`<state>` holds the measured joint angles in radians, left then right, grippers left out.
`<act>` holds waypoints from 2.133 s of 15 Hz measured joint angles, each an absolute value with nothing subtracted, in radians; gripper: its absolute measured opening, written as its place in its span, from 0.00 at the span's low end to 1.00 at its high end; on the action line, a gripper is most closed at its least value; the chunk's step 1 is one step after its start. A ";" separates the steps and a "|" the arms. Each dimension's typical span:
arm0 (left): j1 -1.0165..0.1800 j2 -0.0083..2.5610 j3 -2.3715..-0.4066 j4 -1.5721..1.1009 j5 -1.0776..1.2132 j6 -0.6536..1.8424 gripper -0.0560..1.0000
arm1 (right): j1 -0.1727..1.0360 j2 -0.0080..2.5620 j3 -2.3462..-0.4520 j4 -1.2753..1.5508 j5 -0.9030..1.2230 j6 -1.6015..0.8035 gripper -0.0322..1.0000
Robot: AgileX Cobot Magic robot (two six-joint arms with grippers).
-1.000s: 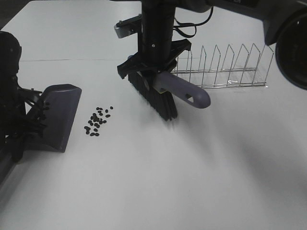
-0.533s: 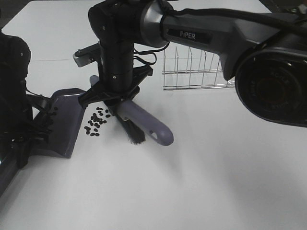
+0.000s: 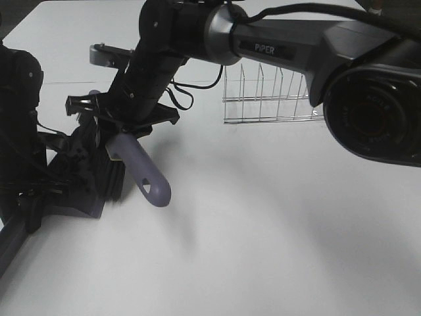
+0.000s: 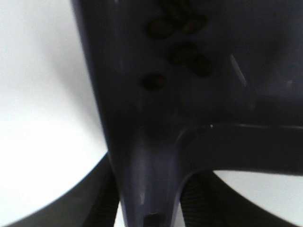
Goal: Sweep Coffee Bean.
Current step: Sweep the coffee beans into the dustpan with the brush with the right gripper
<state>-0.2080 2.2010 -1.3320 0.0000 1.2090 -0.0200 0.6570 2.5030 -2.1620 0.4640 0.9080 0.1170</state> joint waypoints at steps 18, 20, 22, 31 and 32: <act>-0.212 2.161 -1.241 -0.040 1.191 -0.053 0.38 | 0.734 2.413 -2.184 -0.126 1.186 0.225 0.33; -0.212 2.162 -1.241 -0.053 1.190 -0.053 0.38 | 0.780 2.467 -2.181 -0.109 1.161 0.248 0.33; -0.212 2.169 -1.241 -0.054 1.191 -0.051 0.38 | 0.798 2.485 -2.176 0.000 1.068 0.271 0.33; -0.211 2.167 -1.241 -0.048 1.192 -0.024 0.38 | 0.655 2.464 -2.180 0.468 0.921 0.078 0.33; -0.211 2.163 -1.241 -0.040 1.191 -0.031 0.38 | 0.642 2.440 -2.182 0.393 0.947 0.080 0.33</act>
<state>-0.2110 2.1630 -1.2410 -0.0400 1.1910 -0.0310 0.6420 2.4400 -2.1820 0.3930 0.9470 0.0800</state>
